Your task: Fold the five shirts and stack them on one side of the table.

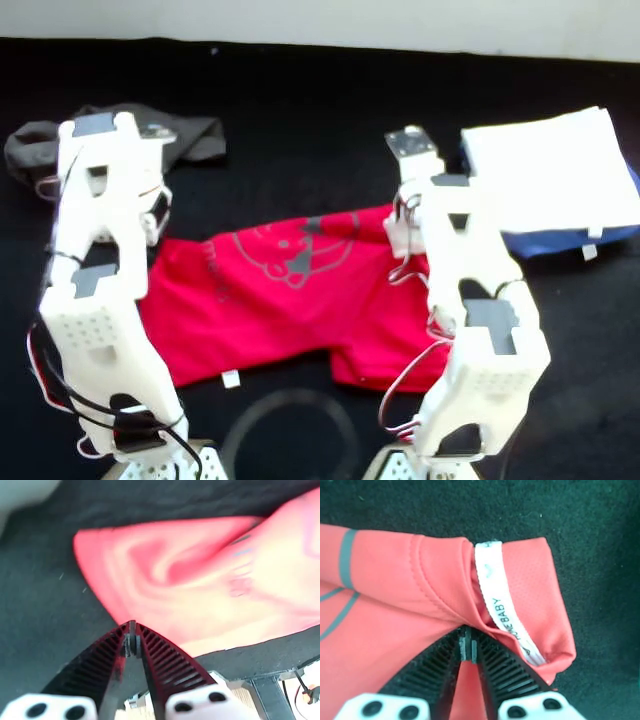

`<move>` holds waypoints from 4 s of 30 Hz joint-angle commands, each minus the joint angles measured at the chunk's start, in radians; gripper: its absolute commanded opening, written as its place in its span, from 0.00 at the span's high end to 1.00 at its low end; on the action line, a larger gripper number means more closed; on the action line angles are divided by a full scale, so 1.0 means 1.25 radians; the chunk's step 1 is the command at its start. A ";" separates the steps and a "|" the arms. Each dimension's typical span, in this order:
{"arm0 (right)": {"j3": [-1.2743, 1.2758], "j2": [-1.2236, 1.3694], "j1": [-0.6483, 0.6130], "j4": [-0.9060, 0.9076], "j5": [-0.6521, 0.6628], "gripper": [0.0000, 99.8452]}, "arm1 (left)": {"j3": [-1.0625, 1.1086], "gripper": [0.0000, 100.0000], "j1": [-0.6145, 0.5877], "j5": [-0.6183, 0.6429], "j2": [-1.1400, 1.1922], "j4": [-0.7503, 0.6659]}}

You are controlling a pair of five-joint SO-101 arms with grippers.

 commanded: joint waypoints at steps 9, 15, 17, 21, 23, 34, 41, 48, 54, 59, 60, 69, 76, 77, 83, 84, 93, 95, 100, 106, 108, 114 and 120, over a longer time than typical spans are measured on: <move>-0.024 -0.044 0.017 0.003 -0.004 0.99 | 0.009 0.79 -0.104 0.004 0.003 -0.029; -0.024 -0.042 0.017 0.003 -0.004 0.99 | 0.066 0.79 -0.041 0.007 0.004 -0.065; -0.024 -0.042 0.017 0.003 -0.004 0.99 | 0.111 0.79 -0.025 0.009 0.004 -0.104; -0.020 -0.042 0.017 0.003 -0.004 0.99 | 0.160 0.79 -0.024 0.009 0.004 -0.164; -0.019 -0.042 0.017 0.003 -0.005 0.99 | 0.164 0.79 -0.024 0.009 0.004 -0.173; -0.019 -0.042 0.017 0.003 -0.006 0.99 | 0.150 0.99 -0.009 0.009 -0.001 -0.184; -0.018 -0.042 0.017 0.002 -0.006 0.99 | 0.019 0.99 0.028 0.009 -0.002 -0.082; -0.018 -0.042 0.017 0.002 -0.006 0.99 | -0.082 0.99 0.028 0.005 0.003 -0.070; -0.018 -0.042 0.017 0.002 -0.006 0.99 | -0.091 0.99 0.028 0.005 -0.006 -0.034; -0.021 -0.042 0.017 0.001 -0.005 0.99 | -0.159 0.99 0.017 0.004 0.003 0.002; -0.023 -0.042 0.017 0.001 -0.005 0.99 | -0.168 0.99 0.014 0.004 0.003 0.002; -0.023 -0.042 0.017 0.001 -0.006 0.99 | -0.152 0.99 0.002 -0.058 0.127 -0.071; -0.026 -0.048 0.015 0.001 -0.007 0.99 | -0.207 0.92 -0.040 -0.055 0.176 -0.032; -0.026 -0.048 0.015 0.002 -0.007 0.99 | -0.223 0.90 -0.047 -0.055 0.168 -0.011; -0.026 -0.101 0.012 0.003 -0.009 0.99 | -0.219 0.85 -0.093 -0.054 0.037 0.011; -0.028 -0.121 0.006 0.002 -0.009 0.99 | -0.196 0.85 -0.095 -0.055 0.004 0.012; -0.136 -0.107 -0.018 -0.003 -0.009 0.99 | 0.290 0.99 -0.012 -0.104 -0.284 -0.018; -0.158 -0.052 -0.014 -0.003 -0.007 0.99 | 0.392 0.99 0.020 -0.104 -0.294 -0.106; -0.220 0.087 0.013 -0.003 -0.007 0.99 | 0.564 0.99 0.047 -0.104 -0.268 -0.296; -0.359 0.231 0.068 -0.001 -0.007 0.99 | 0.614 0.99 -0.029 -0.157 -0.211 -0.384; -0.393 0.269 0.080 0.003 -0.007 0.99 | 0.596 0.99 -0.048 -0.164 -0.188 -0.373; -0.454 0.240 0.079 0.099 -0.007 0.99 | 0.494 0.99 -0.099 -0.163 -0.134 -0.311; -0.433 0.067 0.037 0.184 -0.009 0.99 | 0.371 0.99 -0.080 -0.163 -0.175 -0.172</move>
